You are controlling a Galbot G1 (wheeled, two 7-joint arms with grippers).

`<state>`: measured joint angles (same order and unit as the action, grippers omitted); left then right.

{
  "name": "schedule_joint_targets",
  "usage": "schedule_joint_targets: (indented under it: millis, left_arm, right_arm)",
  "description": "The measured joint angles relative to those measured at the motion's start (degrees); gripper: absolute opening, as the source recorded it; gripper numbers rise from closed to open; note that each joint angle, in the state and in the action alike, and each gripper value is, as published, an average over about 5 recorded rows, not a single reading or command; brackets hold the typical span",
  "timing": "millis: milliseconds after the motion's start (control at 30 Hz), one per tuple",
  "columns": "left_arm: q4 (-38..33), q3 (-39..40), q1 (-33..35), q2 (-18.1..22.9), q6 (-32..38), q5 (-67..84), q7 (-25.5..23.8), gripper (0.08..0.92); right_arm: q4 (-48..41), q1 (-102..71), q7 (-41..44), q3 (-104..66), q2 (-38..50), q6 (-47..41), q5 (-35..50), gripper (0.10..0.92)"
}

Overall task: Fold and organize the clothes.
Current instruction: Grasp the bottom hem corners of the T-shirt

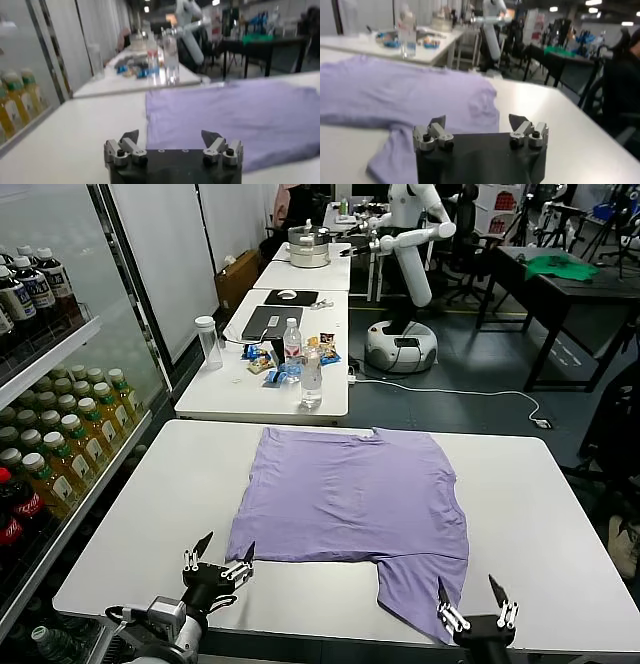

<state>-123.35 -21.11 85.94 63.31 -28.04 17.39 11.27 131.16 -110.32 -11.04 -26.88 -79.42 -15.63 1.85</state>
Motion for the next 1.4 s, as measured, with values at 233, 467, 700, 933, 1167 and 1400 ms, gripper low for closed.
schedule_joint_targets:
  millis: [233, 467, 700, 933, 1167, 1400]
  left_arm:
    - [3.1, 1.1, -2.5, -0.5, -2.1, 1.1, 0.9, 0.823]
    - [5.0, 2.0, -4.3, -0.2, -3.2, 2.4, 1.7, 0.805]
    - [5.4, 2.5, -4.5, 0.0, -3.9, 4.3, 1.9, 0.619]
    - [6.0, 2.7, -4.7, 0.6, -4.0, 6.6, 1.6, 0.420]
    - [6.0, 2.7, -4.6, 0.6, -3.7, 7.5, 1.3, 0.221]
    - [4.0, 2.1, -3.4, -0.2, -2.3, 7.8, 0.6, 0.093]
  right_arm:
    - [-1.3, -0.2, 0.0, 1.7, -0.5, -1.2, 0.9, 0.823]
    - [-2.6, 0.2, -0.2, 2.4, -0.9, -2.0, 2.9, 0.741]
    - [-2.9, 0.0, -0.1, 3.0, -0.7, -2.2, 5.4, 0.543]
    - [-2.9, -0.1, 0.2, 2.6, -0.1, -2.2, 7.0, 0.336]
    - [-2.8, 0.3, 1.3, 1.6, 0.8, -1.2, 8.2, 0.146]
    - [-0.4, 1.1, 3.8, -1.0, 2.7, 2.0, 8.9, 0.116]
